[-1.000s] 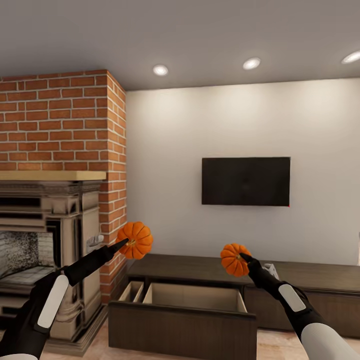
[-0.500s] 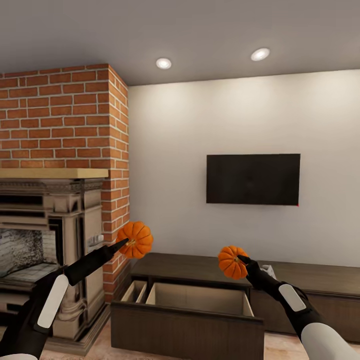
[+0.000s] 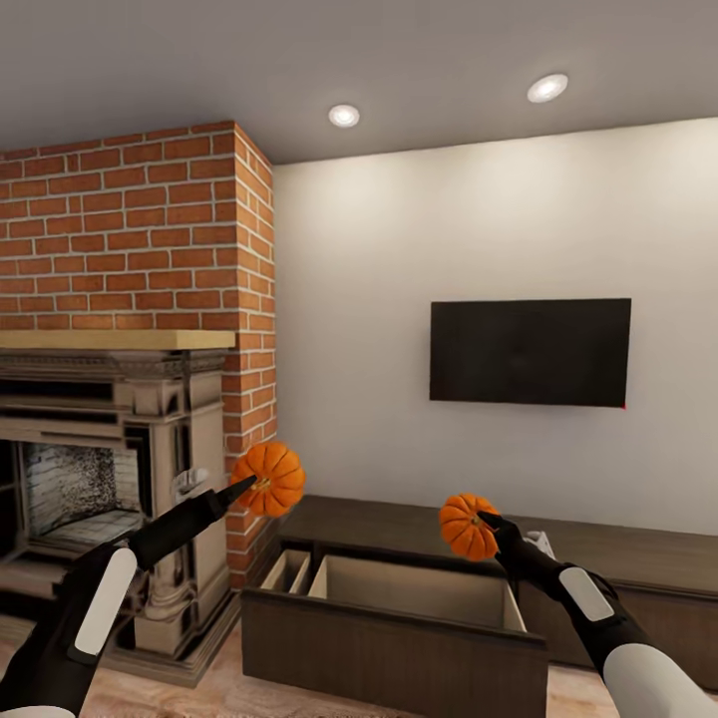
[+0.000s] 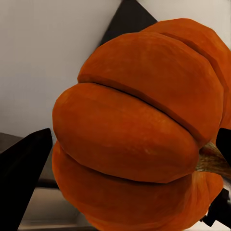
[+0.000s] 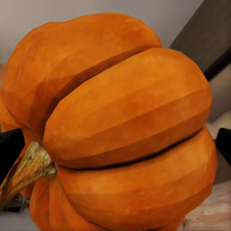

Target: Place each of the two pumpkins and all three candles from the living room inside a cabinet in the living room (use any cabinet), then make sure every cabinet is closed, and position the cauldron so it is next to a table in the living room.

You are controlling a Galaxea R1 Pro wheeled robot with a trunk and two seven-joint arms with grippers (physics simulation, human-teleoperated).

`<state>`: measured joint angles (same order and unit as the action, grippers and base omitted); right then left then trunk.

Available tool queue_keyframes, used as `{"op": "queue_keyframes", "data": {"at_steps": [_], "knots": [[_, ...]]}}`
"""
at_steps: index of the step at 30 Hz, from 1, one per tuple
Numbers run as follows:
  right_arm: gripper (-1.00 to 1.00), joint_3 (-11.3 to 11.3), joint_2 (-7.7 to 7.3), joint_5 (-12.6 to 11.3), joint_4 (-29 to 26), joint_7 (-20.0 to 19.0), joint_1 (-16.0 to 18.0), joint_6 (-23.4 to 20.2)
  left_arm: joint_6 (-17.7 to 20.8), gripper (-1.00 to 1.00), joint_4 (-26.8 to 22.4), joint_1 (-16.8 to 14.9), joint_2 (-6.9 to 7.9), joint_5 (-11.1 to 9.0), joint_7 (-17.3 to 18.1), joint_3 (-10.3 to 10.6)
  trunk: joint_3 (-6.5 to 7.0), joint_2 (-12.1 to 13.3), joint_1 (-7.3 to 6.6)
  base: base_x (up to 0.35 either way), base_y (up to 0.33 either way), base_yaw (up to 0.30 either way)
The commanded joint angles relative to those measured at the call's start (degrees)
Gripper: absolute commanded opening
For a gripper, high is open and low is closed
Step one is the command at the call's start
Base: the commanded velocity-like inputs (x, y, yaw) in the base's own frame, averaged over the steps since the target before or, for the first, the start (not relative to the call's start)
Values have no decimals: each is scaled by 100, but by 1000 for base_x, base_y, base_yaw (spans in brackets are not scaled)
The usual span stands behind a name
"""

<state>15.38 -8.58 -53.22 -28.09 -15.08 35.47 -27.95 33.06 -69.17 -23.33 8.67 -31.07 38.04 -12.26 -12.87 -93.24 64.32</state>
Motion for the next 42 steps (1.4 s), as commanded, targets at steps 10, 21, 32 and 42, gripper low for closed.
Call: {"op": "queue_keyframes", "data": {"at_steps": [10, 21, 32, 42], "knots": [[-100, 432, -2, -7, 56, 21, 4, -53, 35, -100, 0, -5, -3, -35, -7, -5, -90, -5, 0, 0, 0, 107], [-100, 448, -13, -4, 75, 23, 4, -53, 34, -100, -2, -6, -5, -42, -7, -5, -187, -5, 0, 0, 0, -79], [-100, 448, -20, -4, 84, 23, 4, -54, 34, -100, -8, -5, 2, -43, -6, -5, -285, -5, 0, 0, 0, -129], [-100, 448, -21, -4, 80, 23, -4, -53, 40, -100, -9, -5, 3, -46, 0, -5, -373, -5, 0, 0, 0, -130]]}}
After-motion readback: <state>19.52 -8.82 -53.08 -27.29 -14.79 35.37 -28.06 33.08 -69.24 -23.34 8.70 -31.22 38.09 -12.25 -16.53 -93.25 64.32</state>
